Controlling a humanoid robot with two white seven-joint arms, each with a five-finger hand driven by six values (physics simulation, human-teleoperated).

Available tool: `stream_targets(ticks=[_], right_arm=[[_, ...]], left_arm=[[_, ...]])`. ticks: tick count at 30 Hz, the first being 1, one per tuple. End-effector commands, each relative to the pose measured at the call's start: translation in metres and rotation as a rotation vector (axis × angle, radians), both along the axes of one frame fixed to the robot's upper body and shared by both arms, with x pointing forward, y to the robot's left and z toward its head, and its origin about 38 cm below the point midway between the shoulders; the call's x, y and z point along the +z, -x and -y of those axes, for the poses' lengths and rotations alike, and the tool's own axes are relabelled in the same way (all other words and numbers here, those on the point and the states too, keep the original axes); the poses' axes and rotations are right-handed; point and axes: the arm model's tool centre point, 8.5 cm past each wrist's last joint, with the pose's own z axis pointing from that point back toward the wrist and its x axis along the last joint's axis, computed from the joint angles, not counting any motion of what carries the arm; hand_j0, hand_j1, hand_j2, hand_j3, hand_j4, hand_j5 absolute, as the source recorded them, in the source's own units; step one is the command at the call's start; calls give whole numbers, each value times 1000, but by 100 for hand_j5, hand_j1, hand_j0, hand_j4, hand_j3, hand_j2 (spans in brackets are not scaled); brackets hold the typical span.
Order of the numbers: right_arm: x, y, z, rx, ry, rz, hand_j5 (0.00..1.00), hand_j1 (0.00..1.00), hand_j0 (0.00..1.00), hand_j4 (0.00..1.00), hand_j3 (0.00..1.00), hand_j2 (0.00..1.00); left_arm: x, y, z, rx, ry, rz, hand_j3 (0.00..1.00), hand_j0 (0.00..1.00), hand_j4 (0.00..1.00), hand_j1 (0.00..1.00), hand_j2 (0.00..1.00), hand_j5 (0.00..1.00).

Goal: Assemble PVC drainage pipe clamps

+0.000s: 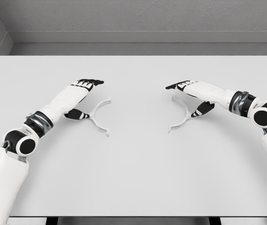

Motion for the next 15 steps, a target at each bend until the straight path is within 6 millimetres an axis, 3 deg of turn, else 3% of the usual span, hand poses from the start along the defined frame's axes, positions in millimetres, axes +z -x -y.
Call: stream_targets(ticks=[1,15], right_arm=[[0,0,-1,0,-8,-1,100,100,100,100,100,100],[2,1,-6,9,-18,4,100,100,100,100,100,100]], left_arm=[[1,0,2,-2,9,0,100,100,100,100,100,100],[4,-5,19,-14,-1,19,100,100,100,100,100,100]])
